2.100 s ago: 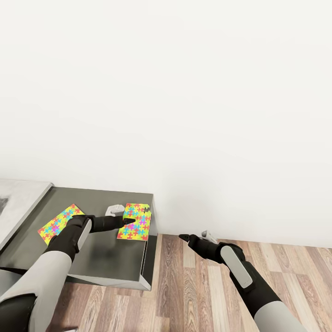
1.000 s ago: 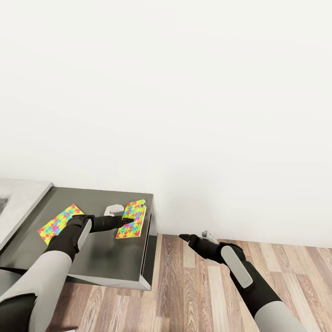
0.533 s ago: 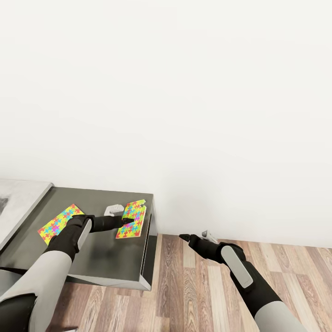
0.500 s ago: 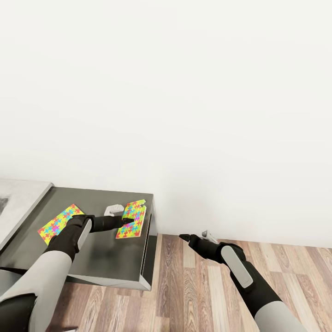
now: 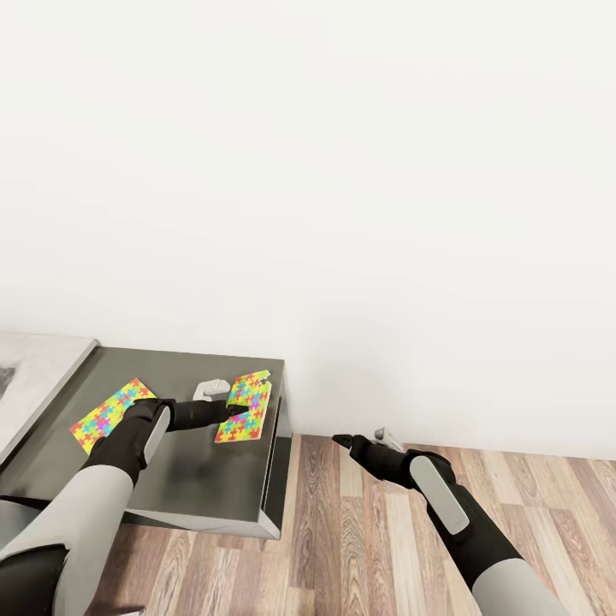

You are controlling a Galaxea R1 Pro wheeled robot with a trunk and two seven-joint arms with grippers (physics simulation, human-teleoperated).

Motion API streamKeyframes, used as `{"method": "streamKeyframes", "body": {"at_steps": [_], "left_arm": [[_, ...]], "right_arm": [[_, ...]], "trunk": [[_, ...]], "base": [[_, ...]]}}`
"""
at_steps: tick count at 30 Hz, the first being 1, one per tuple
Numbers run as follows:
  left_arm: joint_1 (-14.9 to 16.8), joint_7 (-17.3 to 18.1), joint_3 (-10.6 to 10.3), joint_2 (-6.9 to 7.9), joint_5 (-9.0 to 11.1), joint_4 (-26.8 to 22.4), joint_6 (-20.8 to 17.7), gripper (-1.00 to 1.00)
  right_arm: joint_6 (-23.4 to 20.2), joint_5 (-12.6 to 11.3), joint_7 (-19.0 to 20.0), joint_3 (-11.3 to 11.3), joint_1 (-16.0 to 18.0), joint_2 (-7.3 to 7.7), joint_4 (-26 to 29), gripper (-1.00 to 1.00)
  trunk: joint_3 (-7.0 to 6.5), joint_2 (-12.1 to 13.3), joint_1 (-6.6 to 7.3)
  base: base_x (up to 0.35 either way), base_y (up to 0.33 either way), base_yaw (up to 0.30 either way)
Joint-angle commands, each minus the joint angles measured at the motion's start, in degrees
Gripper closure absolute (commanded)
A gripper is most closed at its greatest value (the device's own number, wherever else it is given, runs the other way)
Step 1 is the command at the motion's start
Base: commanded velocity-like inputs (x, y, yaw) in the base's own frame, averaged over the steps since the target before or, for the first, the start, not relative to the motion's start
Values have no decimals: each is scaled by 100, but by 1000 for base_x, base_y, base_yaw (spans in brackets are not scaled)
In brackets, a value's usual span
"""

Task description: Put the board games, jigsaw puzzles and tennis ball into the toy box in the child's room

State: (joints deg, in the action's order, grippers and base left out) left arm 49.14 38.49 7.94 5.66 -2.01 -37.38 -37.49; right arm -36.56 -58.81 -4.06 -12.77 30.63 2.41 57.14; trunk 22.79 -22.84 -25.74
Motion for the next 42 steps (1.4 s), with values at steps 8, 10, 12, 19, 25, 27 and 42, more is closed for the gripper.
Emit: {"method": "streamKeyframes", "body": {"at_steps": [8, 10, 12, 19, 25, 27, 42], "left_arm": [[-1, 13, 15, -3, -115, 2, -30, -100], [-1, -21, 17, -3, -112, 2, -30, -100], [-1, -110, 21, -3, -108, 2, -26, -100], [-1, -169, 24, -3, -100, 2, -22, -100], [-1, -179, 31, -8, -98, 2, -21, -100], [-1, -182, 27, -10, -98, 2, -21, -100], [-1, -132, 24, -69, -89, 2, -43, -100]], "right_arm": [[-5, -51, -43, -14, 4, 6, 8, -100], [-5, -51, -43, -15, 4, 6, 8, -100], [-3, -51, -43, -15, 4, 6, 8, -100], [-4, -51, -43, -15, 4, 6, 8, -100], [-5, -51, -43, -8, 4, 6, 8, -100], [-6, -51, -43, -8, 4, 6, 8, -100], [-8, -51, -43, -7, 4, 13, 8, -100]], "trunk": [[11, -8, -4], [11, -8, -4], [11, -8, -4], [11, -8, -4], [11, -8, -4], [11, -8, -4], [11, -8, -4]], "base": [[0, 0, 0], [0, 0, 0], [0, 0, 0], [0, 0, 0], [0, 0, 0], [0, 0, 0], [0, 0, 0]]}}
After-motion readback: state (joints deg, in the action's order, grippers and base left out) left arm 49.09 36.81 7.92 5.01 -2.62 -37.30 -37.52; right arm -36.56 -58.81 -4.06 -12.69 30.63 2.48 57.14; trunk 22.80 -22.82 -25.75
